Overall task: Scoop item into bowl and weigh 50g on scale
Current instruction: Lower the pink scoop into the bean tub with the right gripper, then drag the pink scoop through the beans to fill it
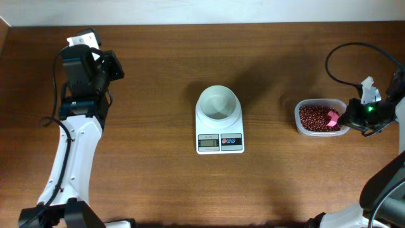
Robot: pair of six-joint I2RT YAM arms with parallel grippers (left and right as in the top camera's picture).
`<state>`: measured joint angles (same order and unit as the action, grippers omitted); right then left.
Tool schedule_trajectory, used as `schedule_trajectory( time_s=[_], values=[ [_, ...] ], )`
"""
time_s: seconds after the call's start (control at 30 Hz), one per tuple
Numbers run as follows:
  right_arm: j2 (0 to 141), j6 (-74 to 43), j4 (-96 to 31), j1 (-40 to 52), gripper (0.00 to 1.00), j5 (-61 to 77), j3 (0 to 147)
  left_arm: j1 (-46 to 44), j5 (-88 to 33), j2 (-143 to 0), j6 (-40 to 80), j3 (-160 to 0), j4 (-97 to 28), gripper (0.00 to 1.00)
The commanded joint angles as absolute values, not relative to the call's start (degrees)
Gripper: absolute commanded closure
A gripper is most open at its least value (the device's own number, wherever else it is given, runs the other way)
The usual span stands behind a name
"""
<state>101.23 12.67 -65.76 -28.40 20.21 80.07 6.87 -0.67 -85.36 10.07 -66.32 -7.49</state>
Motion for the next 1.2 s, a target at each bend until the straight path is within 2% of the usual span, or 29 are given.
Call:
schedule_trajectory(
  time_s=[0.0,0.4,0.73,1.17],
  values=[
    [101.6,13.3,-66.7,-28.4,0.96,22.8,79.2,6.9,-1.3,-85.6,9.7,-66.9,-7.4,1.0],
    [101.6,13.3,-65.8,-29.3,0.96,26.0,75.4,6.9,-1.3,-85.6,9.7,-66.9,-7.4,1.0],
    [101.6,13.3,-64.5,-36.1,0.96,36.0,75.4,6.9,-1.3,-85.6,9.7,-66.9,-7.3,0.96],
    [101.6,13.1,-61.9,-36.3,0.96,35.4,71.2,6.9,-1.3,-85.6,9.7,-66.9,-7.1,0.96]
  ],
)
